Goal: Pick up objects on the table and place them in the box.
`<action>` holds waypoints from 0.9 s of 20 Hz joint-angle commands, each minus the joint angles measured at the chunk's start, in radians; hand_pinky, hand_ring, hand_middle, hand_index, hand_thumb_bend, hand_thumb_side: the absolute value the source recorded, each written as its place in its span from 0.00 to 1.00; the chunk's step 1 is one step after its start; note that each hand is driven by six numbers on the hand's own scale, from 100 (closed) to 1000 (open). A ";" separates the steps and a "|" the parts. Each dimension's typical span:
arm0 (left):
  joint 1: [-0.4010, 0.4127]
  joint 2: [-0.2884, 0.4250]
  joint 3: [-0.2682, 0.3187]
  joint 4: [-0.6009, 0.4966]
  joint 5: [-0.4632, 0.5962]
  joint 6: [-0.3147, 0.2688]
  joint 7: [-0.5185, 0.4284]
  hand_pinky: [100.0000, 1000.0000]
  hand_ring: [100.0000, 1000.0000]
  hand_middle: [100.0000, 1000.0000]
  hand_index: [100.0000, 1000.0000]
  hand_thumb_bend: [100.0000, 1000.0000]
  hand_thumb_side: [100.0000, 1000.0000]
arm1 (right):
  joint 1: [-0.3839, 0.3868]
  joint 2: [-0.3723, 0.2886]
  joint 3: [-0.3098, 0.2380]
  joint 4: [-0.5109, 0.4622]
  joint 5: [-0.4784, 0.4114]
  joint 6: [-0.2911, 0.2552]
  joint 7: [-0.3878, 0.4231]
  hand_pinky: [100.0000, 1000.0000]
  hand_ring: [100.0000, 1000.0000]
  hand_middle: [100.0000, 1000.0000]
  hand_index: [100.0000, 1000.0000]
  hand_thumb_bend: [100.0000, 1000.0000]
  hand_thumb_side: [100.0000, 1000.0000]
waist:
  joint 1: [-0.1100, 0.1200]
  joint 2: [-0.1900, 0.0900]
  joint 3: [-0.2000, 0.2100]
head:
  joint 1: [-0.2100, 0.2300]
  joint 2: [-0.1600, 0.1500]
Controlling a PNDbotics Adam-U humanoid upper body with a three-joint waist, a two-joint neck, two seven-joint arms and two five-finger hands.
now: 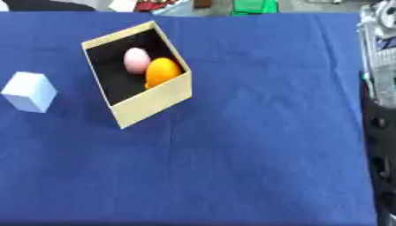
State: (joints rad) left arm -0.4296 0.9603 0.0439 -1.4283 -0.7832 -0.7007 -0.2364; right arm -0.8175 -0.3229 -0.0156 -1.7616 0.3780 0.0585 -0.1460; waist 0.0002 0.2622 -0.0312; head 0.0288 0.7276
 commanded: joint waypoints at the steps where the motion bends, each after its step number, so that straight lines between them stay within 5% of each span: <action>1: -0.016 0.035 -0.008 0.004 -0.026 -0.001 -0.015 0.81 0.86 0.85 0.96 0.78 1.00 | -0.013 -0.013 -0.007 -0.023 0.005 0.003 0.002 0.88 1.00 0.71 0.87 0.00 0.61 | 0.008 -0.017 0.002 | 0.003 -0.012; 4: -0.021 0.032 -0.026 0.015 -0.041 -0.023 -0.035 0.82 0.87 0.87 0.98 0.84 1.00 | -0.012 -0.009 -0.007 -0.027 0.003 0.004 0.004 0.88 1.00 0.71 0.87 0.00 0.61 | 0.010 -0.014 0.004 | 0.004 -0.016; 18: -0.202 -0.051 -0.072 0.187 -0.028 -0.056 -0.142 0.82 0.88 0.87 0.99 0.76 1.00 | -0.020 0.011 0.000 -0.033 0.002 0.014 0.027 0.88 1.00 0.71 0.87 0.00 0.61 | 0.009 -0.003 -0.012 | 0.020 -0.027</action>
State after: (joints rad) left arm -0.6130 0.8888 -0.0308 -1.2497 -0.8088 -0.7435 -0.3570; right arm -0.8184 -0.3040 -0.0118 -1.7736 0.3779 0.0720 -0.1231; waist 0.0062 0.2769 -0.0432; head 0.0443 0.7105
